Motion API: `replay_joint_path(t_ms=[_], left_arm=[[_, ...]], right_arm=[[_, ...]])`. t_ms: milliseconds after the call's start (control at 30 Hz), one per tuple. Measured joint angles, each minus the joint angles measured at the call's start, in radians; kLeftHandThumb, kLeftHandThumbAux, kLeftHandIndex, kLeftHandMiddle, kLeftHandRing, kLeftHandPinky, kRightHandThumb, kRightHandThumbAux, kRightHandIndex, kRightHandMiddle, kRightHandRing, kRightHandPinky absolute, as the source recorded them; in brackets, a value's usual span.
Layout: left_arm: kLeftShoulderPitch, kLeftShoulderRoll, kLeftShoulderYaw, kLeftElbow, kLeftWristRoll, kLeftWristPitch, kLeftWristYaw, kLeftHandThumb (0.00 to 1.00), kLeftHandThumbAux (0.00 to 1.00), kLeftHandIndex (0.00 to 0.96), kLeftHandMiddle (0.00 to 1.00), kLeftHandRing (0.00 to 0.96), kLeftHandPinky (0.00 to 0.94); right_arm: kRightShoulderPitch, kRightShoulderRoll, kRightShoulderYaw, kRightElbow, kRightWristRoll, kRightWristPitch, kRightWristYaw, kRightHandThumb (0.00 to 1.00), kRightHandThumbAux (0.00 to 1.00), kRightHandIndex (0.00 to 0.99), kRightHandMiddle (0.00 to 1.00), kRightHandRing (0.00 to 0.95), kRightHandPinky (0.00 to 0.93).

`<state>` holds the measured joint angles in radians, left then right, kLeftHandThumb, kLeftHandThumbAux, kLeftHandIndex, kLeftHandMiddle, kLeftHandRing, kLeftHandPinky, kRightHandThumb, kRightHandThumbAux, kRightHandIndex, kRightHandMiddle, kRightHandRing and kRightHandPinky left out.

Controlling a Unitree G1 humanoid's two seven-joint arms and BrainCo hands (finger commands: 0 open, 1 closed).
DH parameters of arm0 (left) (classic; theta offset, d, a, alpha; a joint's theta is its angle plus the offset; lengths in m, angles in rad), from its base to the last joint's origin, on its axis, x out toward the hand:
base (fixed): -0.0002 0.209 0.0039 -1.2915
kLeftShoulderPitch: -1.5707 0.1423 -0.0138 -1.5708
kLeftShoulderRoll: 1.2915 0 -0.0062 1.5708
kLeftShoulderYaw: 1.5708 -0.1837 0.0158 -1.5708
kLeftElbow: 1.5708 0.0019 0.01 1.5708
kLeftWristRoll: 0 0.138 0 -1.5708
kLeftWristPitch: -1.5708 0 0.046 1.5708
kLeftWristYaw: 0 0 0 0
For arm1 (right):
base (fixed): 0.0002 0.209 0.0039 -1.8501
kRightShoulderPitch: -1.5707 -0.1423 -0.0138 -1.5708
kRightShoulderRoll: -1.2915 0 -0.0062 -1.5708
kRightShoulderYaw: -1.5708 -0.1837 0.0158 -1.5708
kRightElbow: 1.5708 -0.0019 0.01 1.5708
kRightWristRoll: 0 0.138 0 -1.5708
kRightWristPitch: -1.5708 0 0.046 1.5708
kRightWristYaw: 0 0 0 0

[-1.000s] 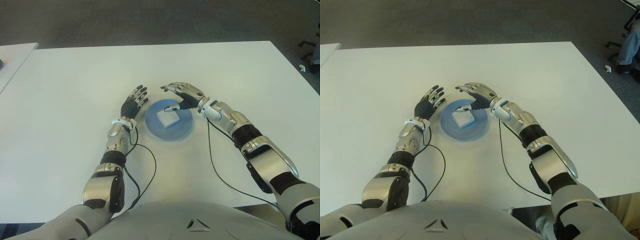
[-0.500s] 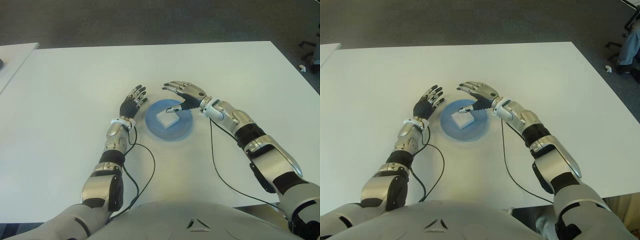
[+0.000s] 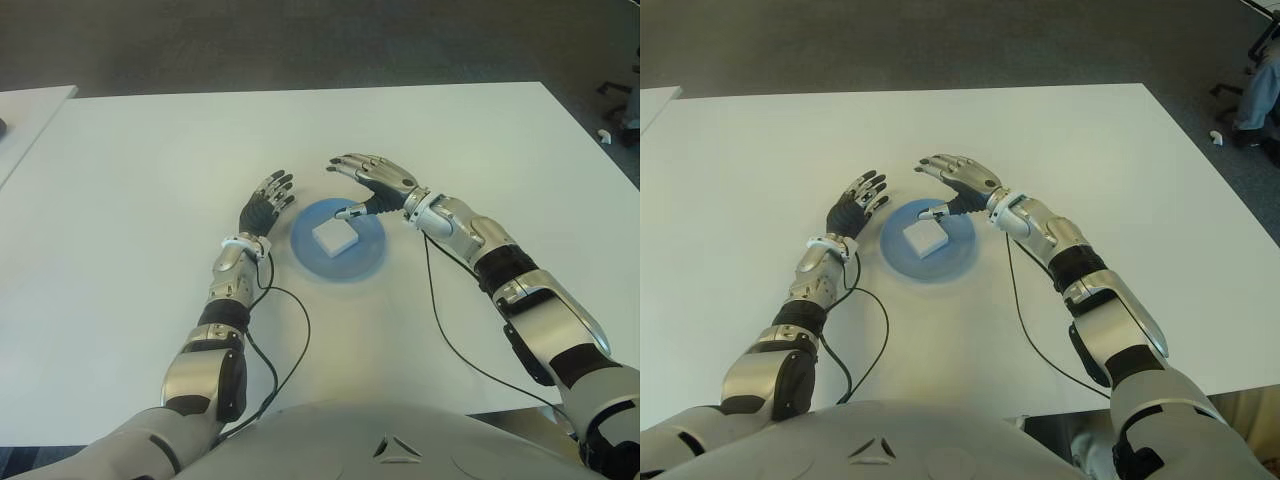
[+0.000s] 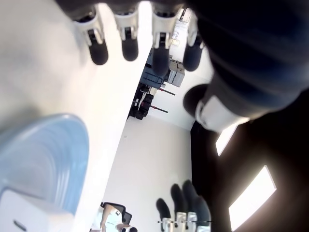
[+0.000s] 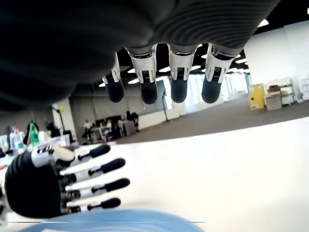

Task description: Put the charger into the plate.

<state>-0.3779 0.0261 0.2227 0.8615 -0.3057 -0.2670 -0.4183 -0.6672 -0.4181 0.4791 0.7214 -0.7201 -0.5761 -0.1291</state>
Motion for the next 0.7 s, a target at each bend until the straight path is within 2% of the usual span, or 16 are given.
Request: replay_joint_path(t_ms=[167, 300, 400, 533, 700], left_arm=[[-0.001, 0.0, 0.002, 0.0, -0.001, 0.007, 0.0, 0.0, 0.632, 0.156, 0.174, 0.112, 0.079], [-0.001, 0.0, 0.005, 0.0, -0.005, 0.01, 0.0, 0.0, 0.626, 0.14, 0.164, 0.114, 0.088], [-0.002, 0.0, 0.007, 0.0, -0.008, 0.014, 0.0, 0.0, 0.613, 0.133, 0.159, 0.112, 0.07], [-0.003, 0.0, 0.008, 0.0, -0.01, 0.019, -0.004, 0.0, 0.607, 0.126, 0.153, 0.107, 0.054], [-0.002, 0.002, 0.01, 0.0, -0.011, 0.019, -0.009, 0.0, 0.599, 0.124, 0.161, 0.114, 0.06]], right_arm=[[-0.004, 0.038, -0.106, 0.105, 0.118, 0.012, -0.057, 0.257, 0.263, 0.0, 0.0, 0.0, 0.0], [-0.003, 0.093, -0.232, 0.179, 0.277, 0.015, -0.078, 0.232, 0.359, 0.0, 0.0, 0.0, 0.0], [-0.002, 0.137, -0.338, 0.218, 0.402, 0.015, -0.097, 0.202, 0.479, 0.0, 0.008, 0.0, 0.0], [0.014, 0.168, -0.451, 0.249, 0.539, 0.015, -0.087, 0.19, 0.566, 0.0, 0.018, 0.0, 0.0], [0.052, 0.197, -0.525, 0.256, 0.638, 0.015, -0.034, 0.172, 0.64, 0.0, 0.032, 0.0, 0.0]])
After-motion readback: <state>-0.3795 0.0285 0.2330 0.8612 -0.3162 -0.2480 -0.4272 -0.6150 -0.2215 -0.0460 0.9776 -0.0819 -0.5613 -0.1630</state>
